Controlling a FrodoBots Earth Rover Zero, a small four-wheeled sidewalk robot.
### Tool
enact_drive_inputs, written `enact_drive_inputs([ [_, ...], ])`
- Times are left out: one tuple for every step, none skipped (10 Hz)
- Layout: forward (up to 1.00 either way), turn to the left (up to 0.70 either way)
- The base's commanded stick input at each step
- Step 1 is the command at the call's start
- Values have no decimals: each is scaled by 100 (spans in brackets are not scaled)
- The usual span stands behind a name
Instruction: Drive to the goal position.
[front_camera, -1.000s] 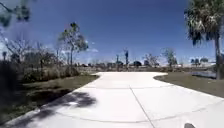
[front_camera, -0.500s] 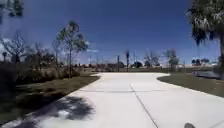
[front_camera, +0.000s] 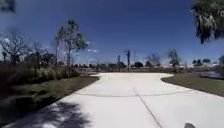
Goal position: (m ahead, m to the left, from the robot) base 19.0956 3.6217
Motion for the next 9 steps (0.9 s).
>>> enact_drive_inputs([
  [70,0],
  [70,0],
  [70,0],
  [70,0],
  [70,0],
  [70,0],
  [70,0],
  [70,0],
  [70,0],
])
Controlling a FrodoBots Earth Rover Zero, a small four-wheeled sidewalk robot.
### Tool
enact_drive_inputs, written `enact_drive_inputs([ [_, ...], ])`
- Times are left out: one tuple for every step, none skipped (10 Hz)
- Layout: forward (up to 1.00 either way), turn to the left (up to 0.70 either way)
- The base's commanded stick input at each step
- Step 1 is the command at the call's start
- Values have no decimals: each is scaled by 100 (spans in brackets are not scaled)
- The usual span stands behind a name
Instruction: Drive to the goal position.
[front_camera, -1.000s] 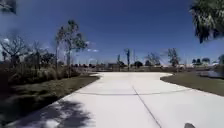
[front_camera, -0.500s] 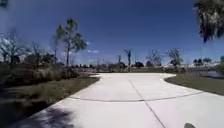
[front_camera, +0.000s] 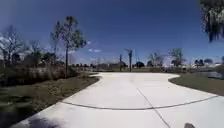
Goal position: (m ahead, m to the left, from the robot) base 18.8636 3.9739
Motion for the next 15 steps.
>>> enact_drive_inputs([
  [70,0],
  [70,0],
  [70,0],
  [70,0],
  [70,0],
  [70,0],
  [70,0],
  [70,0],
  [70,0],
  [70,0],
  [70,0],
  [70,0],
  [70,0],
  [70,0],
  [70,0],
])
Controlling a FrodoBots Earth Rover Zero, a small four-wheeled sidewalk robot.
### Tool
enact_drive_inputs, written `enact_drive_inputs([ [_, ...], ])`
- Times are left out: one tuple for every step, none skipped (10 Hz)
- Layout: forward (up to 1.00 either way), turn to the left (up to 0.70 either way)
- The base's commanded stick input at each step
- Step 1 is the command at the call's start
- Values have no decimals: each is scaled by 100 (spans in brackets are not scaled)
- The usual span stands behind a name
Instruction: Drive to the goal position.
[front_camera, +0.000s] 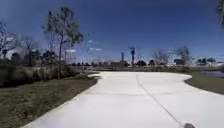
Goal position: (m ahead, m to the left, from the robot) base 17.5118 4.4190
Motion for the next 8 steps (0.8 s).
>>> enact_drive_inputs([
  [70,0],
  [70,0],
  [70,0],
  [70,0],
  [70,0],
  [70,0],
  [70,0],
  [70,0],
])
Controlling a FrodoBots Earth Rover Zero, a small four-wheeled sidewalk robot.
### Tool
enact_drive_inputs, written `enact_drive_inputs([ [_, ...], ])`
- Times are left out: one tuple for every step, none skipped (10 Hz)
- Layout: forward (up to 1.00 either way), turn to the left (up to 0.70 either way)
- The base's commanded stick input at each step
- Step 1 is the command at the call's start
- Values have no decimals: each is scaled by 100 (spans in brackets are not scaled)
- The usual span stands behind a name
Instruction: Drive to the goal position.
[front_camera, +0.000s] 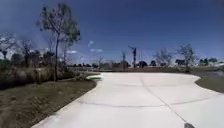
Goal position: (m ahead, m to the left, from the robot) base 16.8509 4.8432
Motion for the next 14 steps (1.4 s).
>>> enact_drive_inputs([
  [70,0],
  [70,0],
  [70,0],
  [70,0],
  [70,0],
  [70,0],
  [70,-11],
  [70,-33],
  [70,-35],
  [70,-25],
  [70,-11],
  [70,0],
  [70,0],
  [70,0],
])
